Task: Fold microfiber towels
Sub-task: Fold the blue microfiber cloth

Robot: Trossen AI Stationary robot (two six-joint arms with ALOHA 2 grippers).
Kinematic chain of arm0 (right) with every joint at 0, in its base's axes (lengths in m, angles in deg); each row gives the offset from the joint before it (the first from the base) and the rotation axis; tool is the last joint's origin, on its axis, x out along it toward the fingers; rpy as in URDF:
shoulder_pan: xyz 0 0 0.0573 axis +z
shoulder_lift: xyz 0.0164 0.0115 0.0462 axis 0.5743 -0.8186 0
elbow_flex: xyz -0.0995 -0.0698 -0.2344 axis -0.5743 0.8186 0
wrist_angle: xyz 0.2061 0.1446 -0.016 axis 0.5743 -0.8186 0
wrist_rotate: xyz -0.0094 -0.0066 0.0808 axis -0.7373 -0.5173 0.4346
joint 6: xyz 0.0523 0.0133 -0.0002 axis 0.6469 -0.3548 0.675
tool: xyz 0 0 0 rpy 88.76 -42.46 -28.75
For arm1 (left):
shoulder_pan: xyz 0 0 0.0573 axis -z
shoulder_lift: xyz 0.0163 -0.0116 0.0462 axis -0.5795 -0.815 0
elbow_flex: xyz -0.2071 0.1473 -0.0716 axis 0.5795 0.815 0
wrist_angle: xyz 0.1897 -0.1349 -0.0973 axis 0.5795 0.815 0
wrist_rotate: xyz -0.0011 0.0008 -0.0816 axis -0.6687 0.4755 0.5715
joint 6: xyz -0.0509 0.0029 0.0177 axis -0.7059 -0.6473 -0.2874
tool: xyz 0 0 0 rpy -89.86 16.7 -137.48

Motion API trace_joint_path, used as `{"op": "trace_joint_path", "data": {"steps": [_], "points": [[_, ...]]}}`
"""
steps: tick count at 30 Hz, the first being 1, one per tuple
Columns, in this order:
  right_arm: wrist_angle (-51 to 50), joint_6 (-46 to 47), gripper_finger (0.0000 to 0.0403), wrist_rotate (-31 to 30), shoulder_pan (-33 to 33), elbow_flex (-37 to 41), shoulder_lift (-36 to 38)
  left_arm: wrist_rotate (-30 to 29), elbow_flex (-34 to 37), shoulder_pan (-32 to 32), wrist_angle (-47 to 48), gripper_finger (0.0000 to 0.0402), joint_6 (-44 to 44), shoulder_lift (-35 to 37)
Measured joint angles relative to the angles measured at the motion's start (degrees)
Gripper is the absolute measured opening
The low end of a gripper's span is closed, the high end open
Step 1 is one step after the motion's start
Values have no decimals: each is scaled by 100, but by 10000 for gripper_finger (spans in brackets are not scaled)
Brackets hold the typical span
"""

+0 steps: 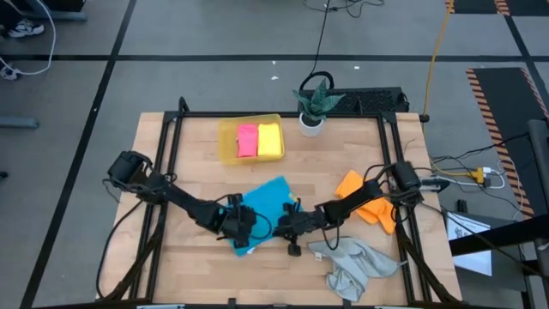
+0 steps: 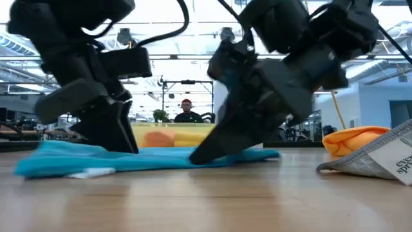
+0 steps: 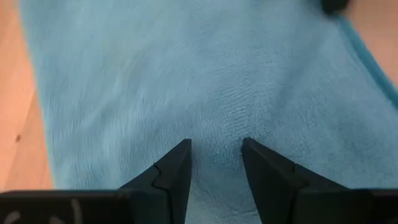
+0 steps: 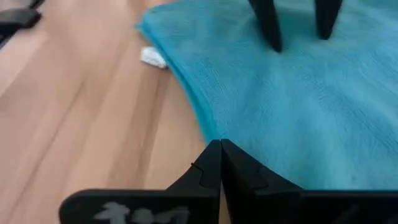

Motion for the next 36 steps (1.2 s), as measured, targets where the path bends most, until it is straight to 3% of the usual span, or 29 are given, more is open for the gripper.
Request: {"op": "trace_joint_path", "data": {"steps": [7, 18, 25, 31, 36], "points": [[331, -176, 0, -4, 23, 70, 585, -789, 20, 173, 53, 147, 140, 50], [1364, 156, 0, -289, -200, 73, -378, -843, 15, 154, 105, 147, 213, 164], [189, -81, 0, 262, -316, 52, -144, -789, 17, 286, 1118, 147, -288, 630], [-1307, -497, 0, -526, -308, 80, 660, -815, 12, 369, 908, 147, -533, 581], [-799, -286, 0, -435, -255, 75, 788, -963, 6, 358, 291, 147, -296, 448]]}}
